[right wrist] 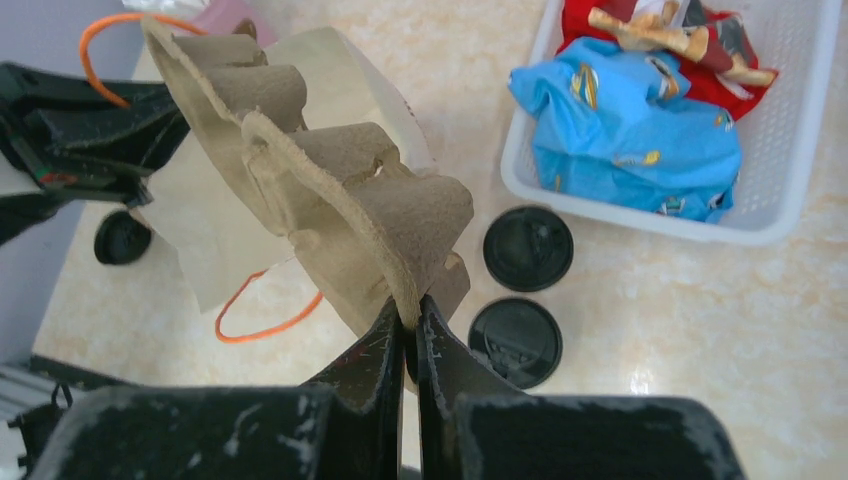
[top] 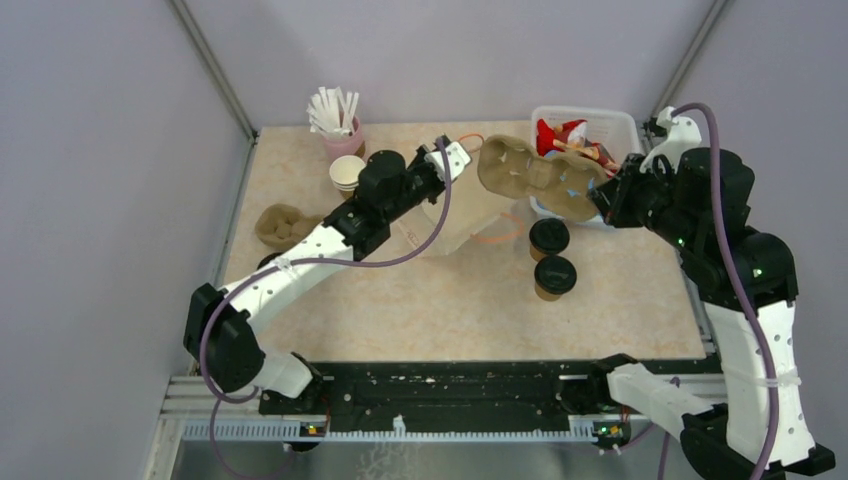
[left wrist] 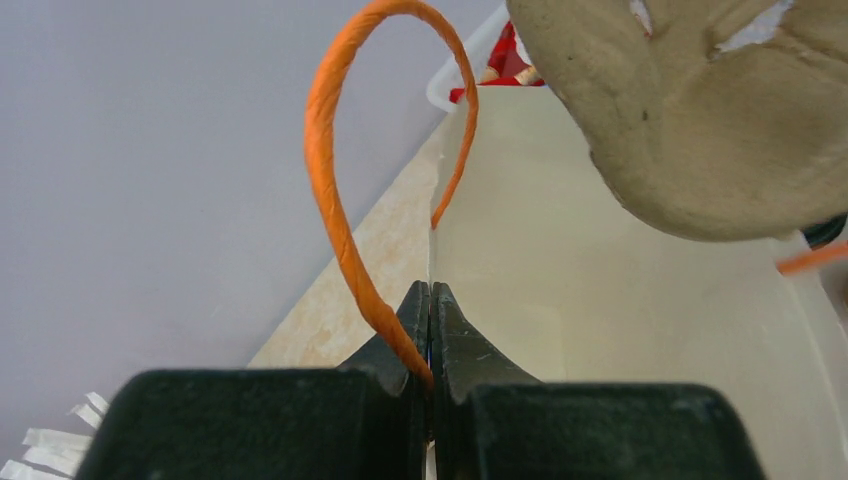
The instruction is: Pack the takeout coffee
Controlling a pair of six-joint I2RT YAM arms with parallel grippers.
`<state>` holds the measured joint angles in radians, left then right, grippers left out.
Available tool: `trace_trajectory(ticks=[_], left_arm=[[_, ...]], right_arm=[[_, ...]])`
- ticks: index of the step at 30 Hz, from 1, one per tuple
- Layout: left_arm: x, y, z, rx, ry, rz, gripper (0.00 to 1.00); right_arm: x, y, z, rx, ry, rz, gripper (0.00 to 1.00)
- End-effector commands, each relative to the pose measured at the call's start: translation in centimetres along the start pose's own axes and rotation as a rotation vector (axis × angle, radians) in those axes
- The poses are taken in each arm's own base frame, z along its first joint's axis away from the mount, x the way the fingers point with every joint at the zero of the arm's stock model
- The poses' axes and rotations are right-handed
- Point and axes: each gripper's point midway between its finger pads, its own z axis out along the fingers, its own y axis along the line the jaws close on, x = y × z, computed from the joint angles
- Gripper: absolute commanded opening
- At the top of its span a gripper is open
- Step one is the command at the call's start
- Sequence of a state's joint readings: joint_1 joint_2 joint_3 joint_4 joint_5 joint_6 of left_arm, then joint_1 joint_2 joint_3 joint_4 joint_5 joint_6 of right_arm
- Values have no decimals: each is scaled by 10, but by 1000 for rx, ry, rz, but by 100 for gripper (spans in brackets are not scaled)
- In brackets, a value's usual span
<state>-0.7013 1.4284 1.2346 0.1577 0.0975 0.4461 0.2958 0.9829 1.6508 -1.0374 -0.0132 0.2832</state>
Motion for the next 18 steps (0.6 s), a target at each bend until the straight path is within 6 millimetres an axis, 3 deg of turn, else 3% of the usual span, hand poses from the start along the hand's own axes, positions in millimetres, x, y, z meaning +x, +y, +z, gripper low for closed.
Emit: trace_trajectory(ticks=[1, 11, 18], left_arm=[[-34, 4, -12, -36, -102, 40, 0], [-34, -13, -22, 25, -99, 31, 0], [-33, -43, -31, 187, -102, 7, 0]], right_arm=[[14, 0, -17, -29, 31, -62, 0], [52, -5, -2, -48, 228, -159, 0], [48, -4, 13, -30, 251, -212, 0]])
